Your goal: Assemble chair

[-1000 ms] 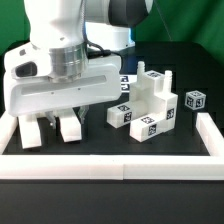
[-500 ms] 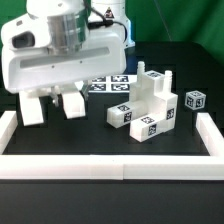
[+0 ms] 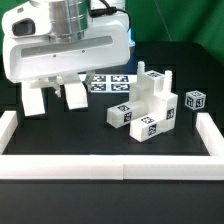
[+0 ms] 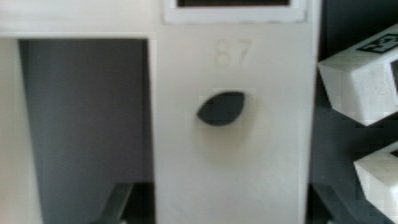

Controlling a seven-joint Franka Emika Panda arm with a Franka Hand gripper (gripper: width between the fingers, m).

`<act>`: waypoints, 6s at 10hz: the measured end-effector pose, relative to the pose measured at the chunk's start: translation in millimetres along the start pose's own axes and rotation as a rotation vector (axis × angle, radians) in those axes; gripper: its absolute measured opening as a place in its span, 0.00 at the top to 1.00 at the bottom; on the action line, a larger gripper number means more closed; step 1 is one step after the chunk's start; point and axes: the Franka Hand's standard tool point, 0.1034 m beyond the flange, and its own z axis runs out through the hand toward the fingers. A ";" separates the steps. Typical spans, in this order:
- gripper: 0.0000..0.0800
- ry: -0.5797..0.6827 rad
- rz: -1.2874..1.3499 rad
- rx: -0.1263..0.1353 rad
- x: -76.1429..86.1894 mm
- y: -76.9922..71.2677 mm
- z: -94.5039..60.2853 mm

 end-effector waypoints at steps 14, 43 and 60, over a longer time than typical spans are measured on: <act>0.64 -0.025 1.013 0.051 -2.0 -34.0 -47.3; 0.64 0.008 1.118 0.041 13.9 -147.0 -39.2; 0.64 -0.018 1.088 0.013 14.6 -148.5 -14.0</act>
Offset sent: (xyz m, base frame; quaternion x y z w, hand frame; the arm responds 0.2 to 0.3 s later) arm -0.0200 0.0045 0.0254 0.0054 -0.0302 0.1992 0.9795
